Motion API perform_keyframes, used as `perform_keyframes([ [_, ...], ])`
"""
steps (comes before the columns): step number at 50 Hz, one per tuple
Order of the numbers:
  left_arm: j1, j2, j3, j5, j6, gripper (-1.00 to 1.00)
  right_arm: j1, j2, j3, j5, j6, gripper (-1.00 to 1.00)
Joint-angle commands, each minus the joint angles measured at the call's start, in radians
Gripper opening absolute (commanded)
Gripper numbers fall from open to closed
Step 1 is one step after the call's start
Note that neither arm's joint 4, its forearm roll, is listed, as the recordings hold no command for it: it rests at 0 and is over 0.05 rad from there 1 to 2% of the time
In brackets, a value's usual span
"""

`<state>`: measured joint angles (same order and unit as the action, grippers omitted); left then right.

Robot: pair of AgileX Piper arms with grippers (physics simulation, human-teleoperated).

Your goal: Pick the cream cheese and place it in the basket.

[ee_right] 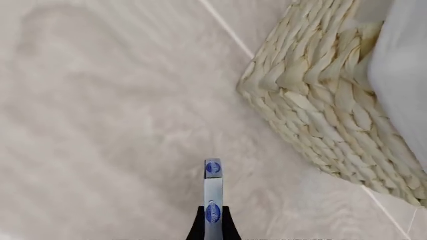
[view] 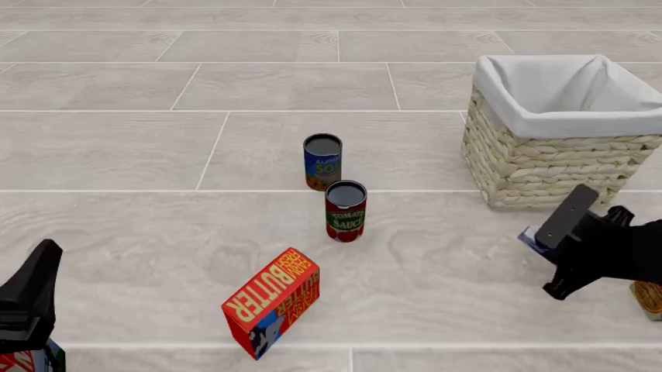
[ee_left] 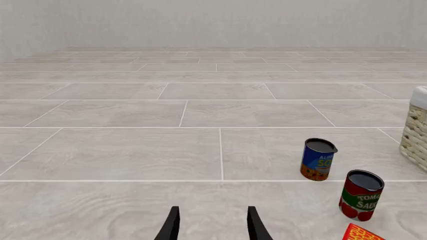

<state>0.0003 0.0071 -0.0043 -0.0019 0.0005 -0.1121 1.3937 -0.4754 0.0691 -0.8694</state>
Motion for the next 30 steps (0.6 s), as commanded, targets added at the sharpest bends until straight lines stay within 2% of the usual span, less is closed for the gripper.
perform_keyframes([
  [1,0.0,0.0,0.0,0.0,0.0,1.0,0.044,-0.106,0.017,0.042,0.029,-1.0],
  [10,0.0,0.0,0.0,0.0,0.0,1.0,0.068,-0.208,0.04,0.085,0.015,-1.0],
  [18,0.0,0.0,0.0,0.0,0.0,1.0,0.107,-0.394,0.004,0.236,0.034,-1.0],
  [19,0.0,0.0,0.0,0.0,0.0,1.0,0.127,-0.441,-0.01,0.286,0.054,-1.0],
  [24,0.0,0.0,0.0,0.0,0.0,1.0,0.148,-0.51,-0.037,0.353,0.073,-1.0],
  [27,0.0,0.0,0.0,0.0,0.0,1.0,0.182,-0.539,-0.078,0.397,0.129,-1.0],
  [28,0.0,0.0,0.0,0.0,-0.001,1.0,0.203,-0.551,-0.101,0.416,0.164,-1.0],
  [30,0.0,0.0,0.0,0.0,-0.001,1.0,0.216,-0.561,-0.121,0.425,0.184,-1.0],
])
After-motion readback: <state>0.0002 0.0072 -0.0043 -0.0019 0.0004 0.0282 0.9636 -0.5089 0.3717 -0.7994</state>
